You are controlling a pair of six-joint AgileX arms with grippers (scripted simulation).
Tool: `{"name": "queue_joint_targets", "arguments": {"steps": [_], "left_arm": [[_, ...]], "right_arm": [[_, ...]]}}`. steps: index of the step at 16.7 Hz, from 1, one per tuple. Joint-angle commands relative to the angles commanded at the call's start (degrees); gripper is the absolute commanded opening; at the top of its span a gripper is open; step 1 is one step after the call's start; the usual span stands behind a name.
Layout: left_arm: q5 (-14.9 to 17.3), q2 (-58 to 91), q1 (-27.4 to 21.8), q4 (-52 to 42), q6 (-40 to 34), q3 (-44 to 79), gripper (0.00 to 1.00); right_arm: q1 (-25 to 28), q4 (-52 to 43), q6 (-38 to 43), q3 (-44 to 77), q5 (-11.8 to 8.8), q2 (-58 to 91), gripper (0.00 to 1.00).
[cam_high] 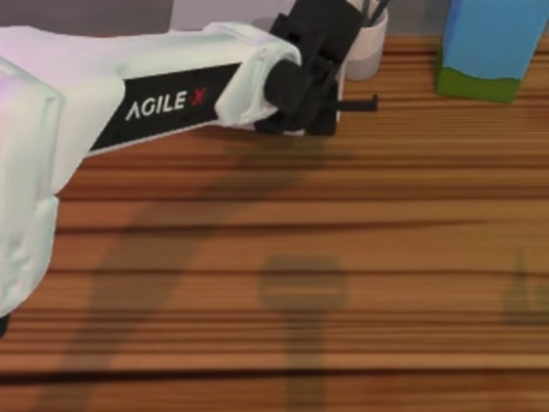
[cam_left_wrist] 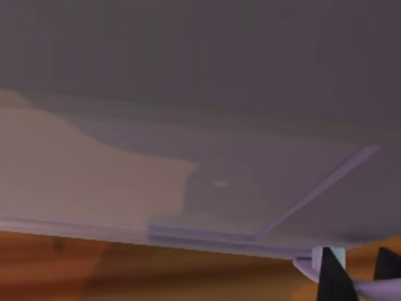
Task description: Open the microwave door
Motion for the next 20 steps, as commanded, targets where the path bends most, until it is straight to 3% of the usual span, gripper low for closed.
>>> {"name": "queue_joint_targets", "arguments": {"steps": [11, 20], "left_arm": [[0.0, 0.0, 0.0, 0.0, 0.0, 0.0, 0.0], [2.18, -2.56, 0.42, 2.62, 3.04, -4.26, 0.0]], "right_arm": [[0.0, 0.0, 0.0, 0.0, 0.0, 0.0, 1.0], [0.0, 0.0, 0.0, 0.0, 0.0, 0.0, 1.0]]}}
